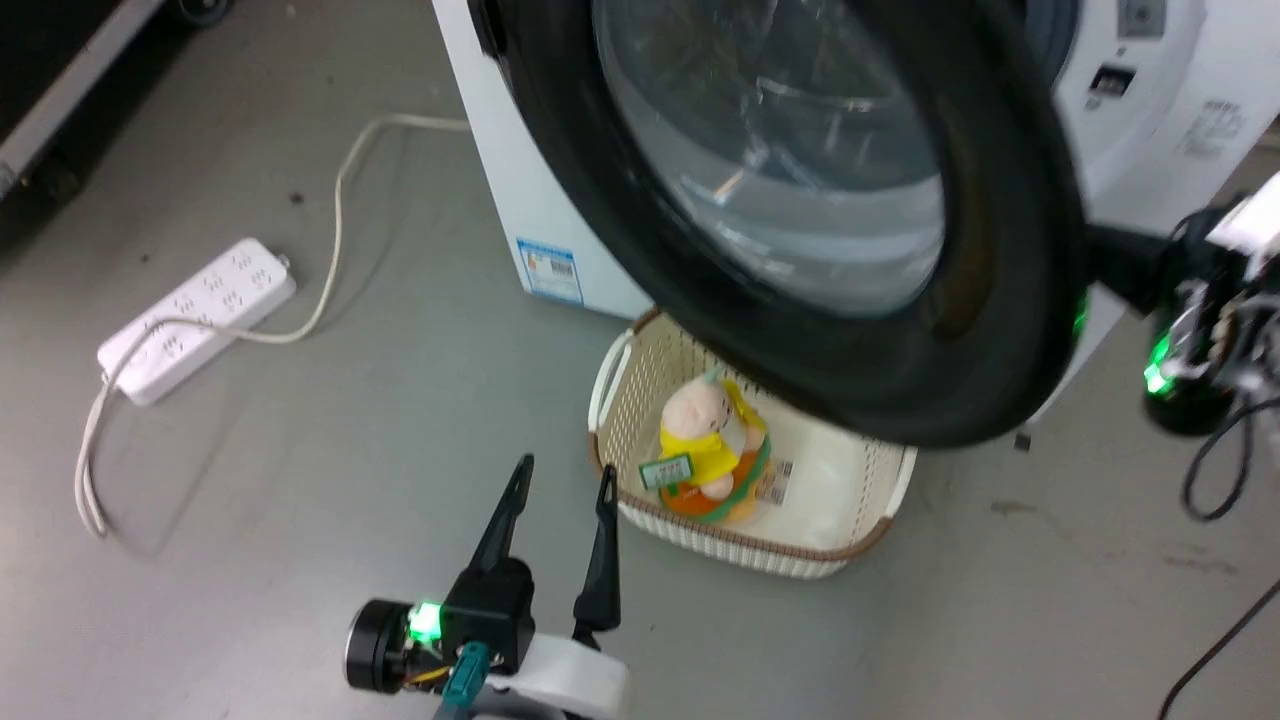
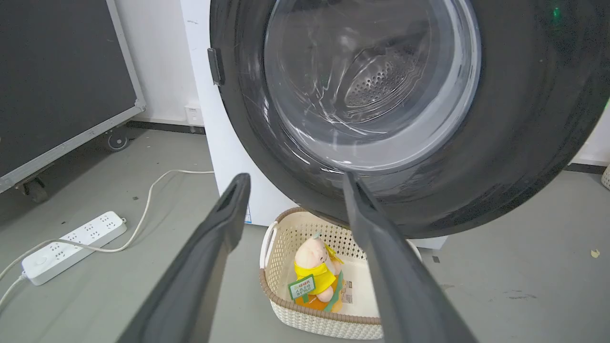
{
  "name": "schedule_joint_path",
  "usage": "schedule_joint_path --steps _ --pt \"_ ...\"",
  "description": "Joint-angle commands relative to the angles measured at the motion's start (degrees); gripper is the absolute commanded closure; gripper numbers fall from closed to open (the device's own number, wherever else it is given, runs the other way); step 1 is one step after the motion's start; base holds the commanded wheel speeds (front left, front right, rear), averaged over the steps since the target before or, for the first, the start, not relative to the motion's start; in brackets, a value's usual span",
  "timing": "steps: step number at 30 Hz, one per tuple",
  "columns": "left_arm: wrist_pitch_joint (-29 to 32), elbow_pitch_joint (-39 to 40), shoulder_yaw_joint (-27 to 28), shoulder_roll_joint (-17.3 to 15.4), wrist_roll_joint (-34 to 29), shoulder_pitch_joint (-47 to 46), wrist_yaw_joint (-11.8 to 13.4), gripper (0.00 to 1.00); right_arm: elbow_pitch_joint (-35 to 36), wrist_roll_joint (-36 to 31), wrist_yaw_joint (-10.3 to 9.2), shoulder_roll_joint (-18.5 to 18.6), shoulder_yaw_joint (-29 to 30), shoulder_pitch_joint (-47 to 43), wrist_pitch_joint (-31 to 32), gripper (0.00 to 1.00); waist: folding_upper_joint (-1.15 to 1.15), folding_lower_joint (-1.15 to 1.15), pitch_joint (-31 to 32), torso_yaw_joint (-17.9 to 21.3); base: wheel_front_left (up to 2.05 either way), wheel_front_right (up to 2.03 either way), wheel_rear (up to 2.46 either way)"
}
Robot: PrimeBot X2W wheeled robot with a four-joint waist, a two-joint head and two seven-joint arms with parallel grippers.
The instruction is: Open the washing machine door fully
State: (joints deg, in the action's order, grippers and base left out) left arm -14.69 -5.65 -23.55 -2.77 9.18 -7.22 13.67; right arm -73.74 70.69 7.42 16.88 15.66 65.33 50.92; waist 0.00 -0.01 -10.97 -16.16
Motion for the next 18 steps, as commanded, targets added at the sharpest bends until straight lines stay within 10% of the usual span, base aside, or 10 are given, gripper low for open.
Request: schedule_joint_path --steps 1,18 --pt "-0.3 -0.6 0.6 -0.1 -0.4 1.5 -0.8 0.0 0.5 0.8 0.07 -1.8 0.0 -2.9 1.0 1.0 0.0 0.01 3.9 0.0 0.0 0.0 0.0" --pt "-0.3 -2.6 3.4 -0.1 -0.5 7.9 -5.0 0.0 14.0 5.8 0.07 -13.9 -6.7 -22.5 9.0 1.0 0.0 0.01 11.4 -1.1 0.0 0.0 0.0"
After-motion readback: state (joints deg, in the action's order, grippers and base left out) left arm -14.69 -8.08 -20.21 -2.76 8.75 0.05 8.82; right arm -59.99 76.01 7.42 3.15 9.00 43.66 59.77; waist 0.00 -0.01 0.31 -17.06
